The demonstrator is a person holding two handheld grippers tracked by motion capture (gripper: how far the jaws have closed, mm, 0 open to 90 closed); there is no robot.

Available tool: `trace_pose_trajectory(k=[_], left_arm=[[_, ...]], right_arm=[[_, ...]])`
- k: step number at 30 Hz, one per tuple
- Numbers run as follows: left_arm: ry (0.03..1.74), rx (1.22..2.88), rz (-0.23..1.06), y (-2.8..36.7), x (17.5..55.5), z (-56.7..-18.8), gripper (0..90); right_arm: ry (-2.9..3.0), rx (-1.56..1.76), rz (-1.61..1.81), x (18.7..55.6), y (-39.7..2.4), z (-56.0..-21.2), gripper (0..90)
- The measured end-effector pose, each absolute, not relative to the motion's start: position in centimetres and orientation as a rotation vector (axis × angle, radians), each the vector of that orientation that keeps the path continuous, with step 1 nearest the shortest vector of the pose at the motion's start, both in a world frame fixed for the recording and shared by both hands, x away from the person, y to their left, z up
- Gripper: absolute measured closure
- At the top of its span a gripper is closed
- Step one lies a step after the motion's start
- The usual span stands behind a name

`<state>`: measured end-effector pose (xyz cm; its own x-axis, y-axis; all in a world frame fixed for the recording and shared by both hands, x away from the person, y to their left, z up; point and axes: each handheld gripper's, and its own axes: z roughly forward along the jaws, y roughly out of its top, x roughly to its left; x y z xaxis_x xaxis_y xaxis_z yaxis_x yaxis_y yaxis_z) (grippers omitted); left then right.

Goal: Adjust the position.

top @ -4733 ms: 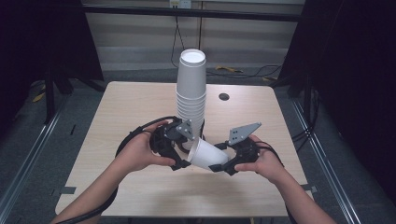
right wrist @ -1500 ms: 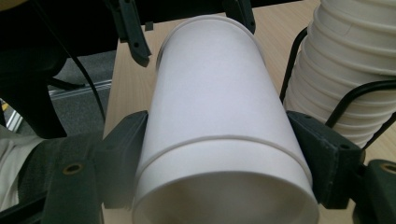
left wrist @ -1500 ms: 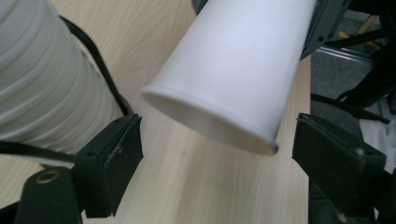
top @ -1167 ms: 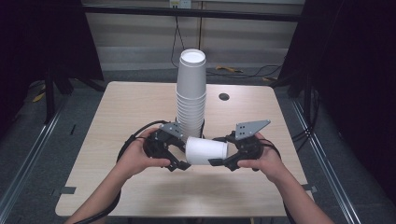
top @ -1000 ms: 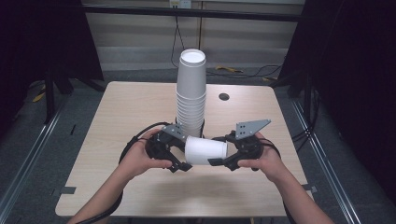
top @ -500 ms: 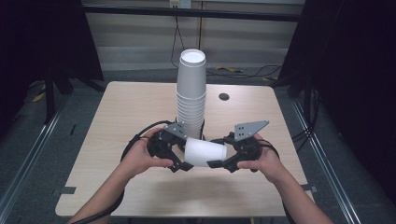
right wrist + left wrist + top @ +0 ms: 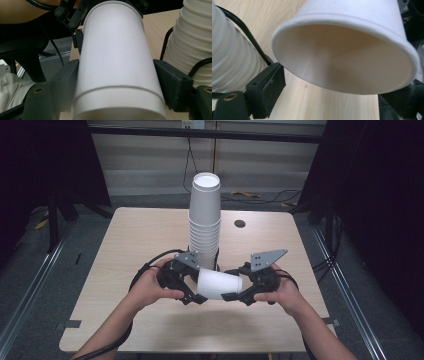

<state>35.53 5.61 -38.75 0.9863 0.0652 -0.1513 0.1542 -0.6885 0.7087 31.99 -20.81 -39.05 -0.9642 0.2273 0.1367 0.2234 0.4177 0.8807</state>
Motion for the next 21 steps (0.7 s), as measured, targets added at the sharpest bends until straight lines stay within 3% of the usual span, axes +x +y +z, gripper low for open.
trace_pose_trajectory(k=[21], left_arm=[[0.131, 2.365, -0.112, 5.49, 35.46, -38.25, 11.5]], right_arm=[[2.651, 0.404, 1.628, 32.03, -20.61, -39.21, 24.3]])
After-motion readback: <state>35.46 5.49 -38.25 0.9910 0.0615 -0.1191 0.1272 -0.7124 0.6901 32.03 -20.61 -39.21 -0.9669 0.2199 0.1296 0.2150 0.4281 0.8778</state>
